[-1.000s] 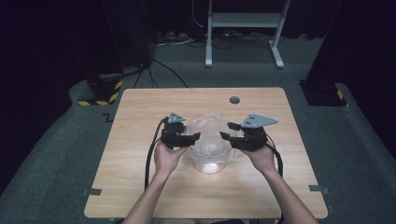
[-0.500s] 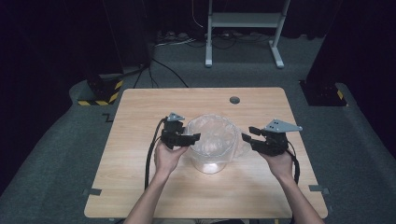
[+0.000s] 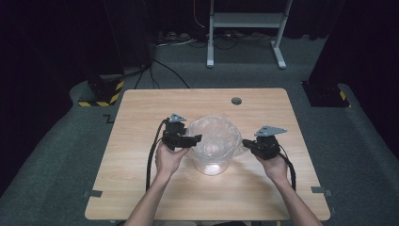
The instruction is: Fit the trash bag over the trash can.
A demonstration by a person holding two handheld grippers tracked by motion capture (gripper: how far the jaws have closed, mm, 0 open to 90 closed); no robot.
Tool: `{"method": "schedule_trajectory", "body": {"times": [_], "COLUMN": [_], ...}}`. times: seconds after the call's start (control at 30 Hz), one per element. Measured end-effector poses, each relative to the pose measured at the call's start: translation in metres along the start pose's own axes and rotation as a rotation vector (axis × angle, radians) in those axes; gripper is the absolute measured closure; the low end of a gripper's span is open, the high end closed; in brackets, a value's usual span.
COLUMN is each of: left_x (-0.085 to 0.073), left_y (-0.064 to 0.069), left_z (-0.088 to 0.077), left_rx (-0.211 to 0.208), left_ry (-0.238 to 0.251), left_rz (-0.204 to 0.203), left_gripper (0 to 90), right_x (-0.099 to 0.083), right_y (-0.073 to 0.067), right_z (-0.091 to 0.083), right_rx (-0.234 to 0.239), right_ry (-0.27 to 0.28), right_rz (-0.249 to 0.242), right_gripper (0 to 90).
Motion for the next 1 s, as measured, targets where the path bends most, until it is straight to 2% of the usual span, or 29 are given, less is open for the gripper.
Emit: {"method": "schedule_trajectory", "body": {"times": [0.13, 0.17, 0.2, 0.27, 0.3, 0.37, 0.4, 0.43, 0.5, 0.57, 0.63, 0.67, 0.7, 0.73, 0.77, 0.87, 0.93, 1.0], "left_x": [0.0, 0.0, 0.0, 0.001, 0.0, 0.0, 0.001, 0.001, 0.001, 0.001, 0.001, 0.001, 0.001, 0.001, 0.002, 0.004, 0.007, 0.011], "left_y": [0.0, 0.0, 0.0, 0.0, 0.0, 0.0, 0.0, 0.0, 0.0, 0.0, 0.0, 0.0, 0.0, 0.0, 0.001, 0.002, 0.002, 0.003], "left_z": [0.0, 0.0, 0.0, 0.0, 0.0, 0.0, 0.0, 0.0, 0.0, 0.0, 0.0, 0.0, 0.0, 0.0, -0.001, -0.003, -0.005, -0.006], "left_rx": [0.003, 0.008, 0.008, 0.013, 0.004, 0.006, 0.005, 0.007, 0.007, 0.008, 0.009, 0.009, 0.008, 0.01, 0.015, 0.008, 0.008, 0.008], "left_ry": [-0.001, -0.006, -0.006, -0.004, -0.004, -0.005, -0.003, -0.003, -0.004, -0.006, -0.007, -0.007, -0.008, -0.009, -0.015, -0.006, -0.004, 0.0], "left_rz": [0.0, 0.004, 0.004, 0.008, 0.0, 0.003, 0.001, 0.004, 0.004, 0.005, 0.01, 0.01, 0.01, 0.016, 0.033, 0.034, 0.038, 0.043], "left_gripper": [35.3, 35.4, 35.4, 35.5, 35.6, 35.6, 35.7, 35.7, 35.7, 35.7, 35.8, 35.8, 35.8, 35.8, 35.7, 35.6, 35.1, 34.7], "right_x": [-0.005, -0.002, -0.002, 0.004, 0.012, 0.017, 0.021, 0.03, 0.035, 0.044, 0.056, 0.059, 0.059, 0.062, 0.065, 0.067, 0.066, 0.063], "right_y": [-0.005, -0.005, -0.005, -0.004, -0.001, 0.0, 0.001, -0.001, -0.003, -0.009, -0.022, -0.028, -0.028, -0.035, -0.047, -0.064, -0.068, -0.077], "right_z": [0.011, 0.013, 0.013, 0.009, 0.001, -0.004, -0.009, -0.021, -0.026, -0.036, -0.046, -0.048, -0.048, -0.048, -0.047, -0.039, -0.034, -0.022], "right_rx": [0.004, 0.003, 0.003, -0.005, -0.012, -0.02, -0.024, -0.024, -0.021, -0.014, 0.026, 0.042, 0.042, 0.058, 0.089, 0.118, 0.118, 0.131], "right_ry": [-0.026, -0.017, -0.017, 0.02, 0.057, 0.077, 0.091, 0.129, 0.15, 0.188, 0.234, 0.245, 0.245, 0.252, 0.258, 0.244, 0.234, 0.201], "right_rz": [-0.014, -0.004, -0.004, 0.018, 0.043, 0.049, 0.056, 0.057, 0.052, 0.038, 0.018, 0.006, 0.006, -0.007, -0.033, -0.077, -0.096, -0.132], "right_gripper": [88.9, 80.0, 80.0, 71.7, 65.6, 63.7, 62.3, 59.9, 59.0, 57.6, 56.1, 55.6, 55.6, 55.2, 54.5, 54.4, 54.4, 53.9]}}
Point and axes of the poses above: each handheld gripper's, and its own axes: z roughly forward along the jaws, x roughly out of its top, y roughly to its right, the point moved 9 cm from there along z, roughly forward along the jaws, and after that the axes turned 7 degrees about z, right-handed, at the moved point
